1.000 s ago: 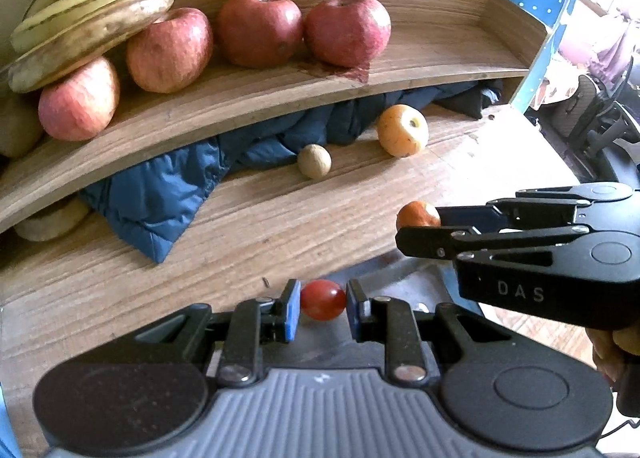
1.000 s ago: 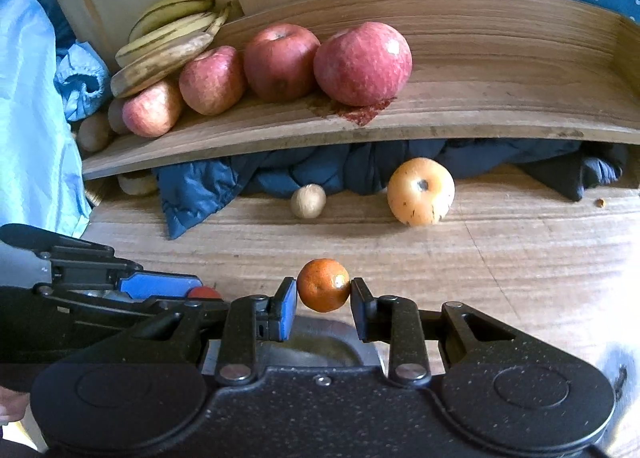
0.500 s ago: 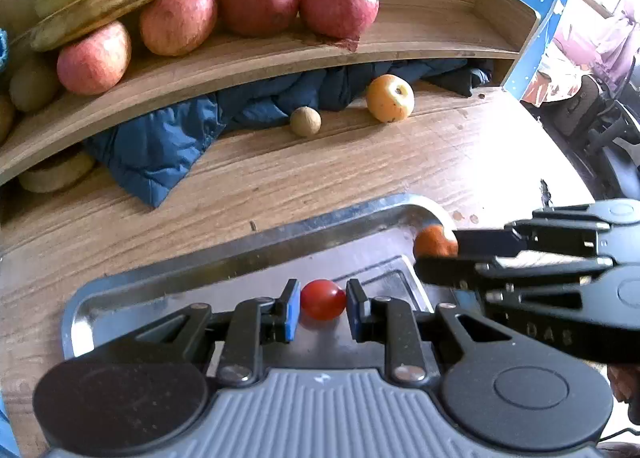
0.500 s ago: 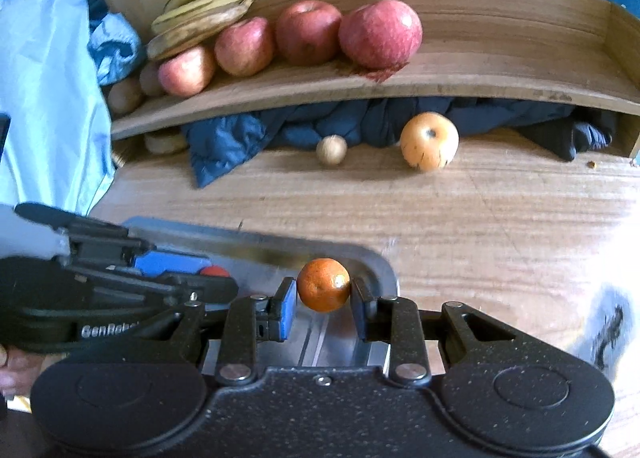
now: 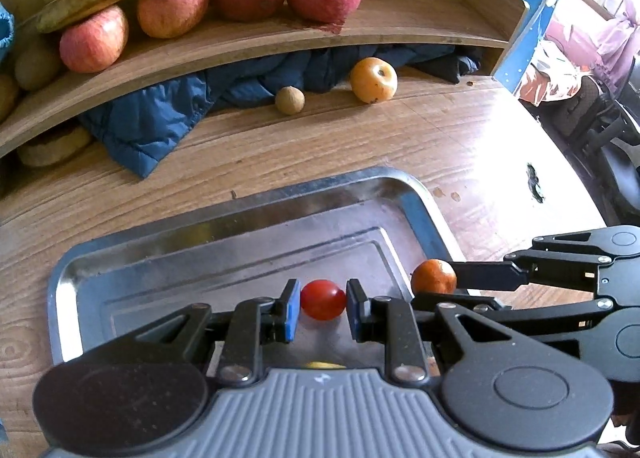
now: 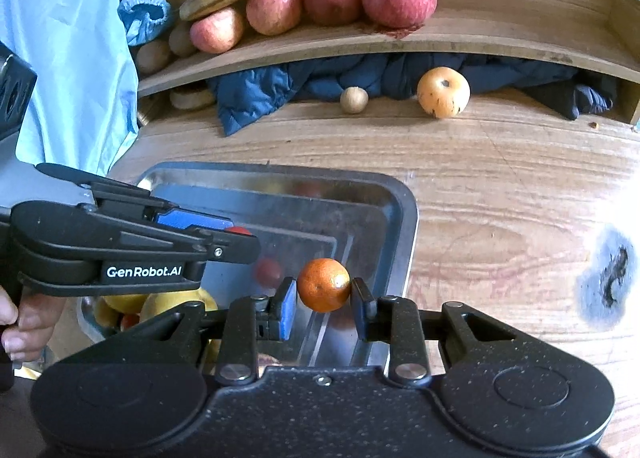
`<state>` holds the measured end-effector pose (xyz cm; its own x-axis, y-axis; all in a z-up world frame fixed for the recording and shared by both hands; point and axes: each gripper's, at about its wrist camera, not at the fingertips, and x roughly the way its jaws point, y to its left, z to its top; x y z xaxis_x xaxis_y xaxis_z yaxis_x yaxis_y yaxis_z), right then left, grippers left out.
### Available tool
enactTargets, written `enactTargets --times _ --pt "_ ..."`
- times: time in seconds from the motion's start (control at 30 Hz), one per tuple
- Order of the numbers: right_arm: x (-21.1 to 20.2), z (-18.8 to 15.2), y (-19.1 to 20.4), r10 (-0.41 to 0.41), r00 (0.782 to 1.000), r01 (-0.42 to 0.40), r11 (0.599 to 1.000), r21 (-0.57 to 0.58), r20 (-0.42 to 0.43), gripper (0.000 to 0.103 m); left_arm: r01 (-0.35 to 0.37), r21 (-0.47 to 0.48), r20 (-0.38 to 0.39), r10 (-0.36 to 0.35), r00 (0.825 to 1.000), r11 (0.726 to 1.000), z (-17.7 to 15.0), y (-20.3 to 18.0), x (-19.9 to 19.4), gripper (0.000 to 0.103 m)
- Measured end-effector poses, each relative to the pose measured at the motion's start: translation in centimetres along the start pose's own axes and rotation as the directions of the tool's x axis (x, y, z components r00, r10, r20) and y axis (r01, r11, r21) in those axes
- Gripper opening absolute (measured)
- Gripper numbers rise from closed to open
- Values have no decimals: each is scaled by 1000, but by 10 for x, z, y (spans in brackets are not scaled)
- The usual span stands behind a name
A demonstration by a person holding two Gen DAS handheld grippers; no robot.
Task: Organize fruits
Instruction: 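Carry tomato with left tool onto tray while right tool carries mandarin there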
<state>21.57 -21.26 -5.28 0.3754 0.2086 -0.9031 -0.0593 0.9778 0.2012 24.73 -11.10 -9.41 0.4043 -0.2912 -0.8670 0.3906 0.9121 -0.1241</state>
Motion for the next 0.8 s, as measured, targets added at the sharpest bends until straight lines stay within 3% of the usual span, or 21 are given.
enactTargets --times 0.8 --pt "-9 -23 1 14 1000 -15 1000 -25 -28 31 -36 -32 -10 36 999 999 -14 -17 0 27"
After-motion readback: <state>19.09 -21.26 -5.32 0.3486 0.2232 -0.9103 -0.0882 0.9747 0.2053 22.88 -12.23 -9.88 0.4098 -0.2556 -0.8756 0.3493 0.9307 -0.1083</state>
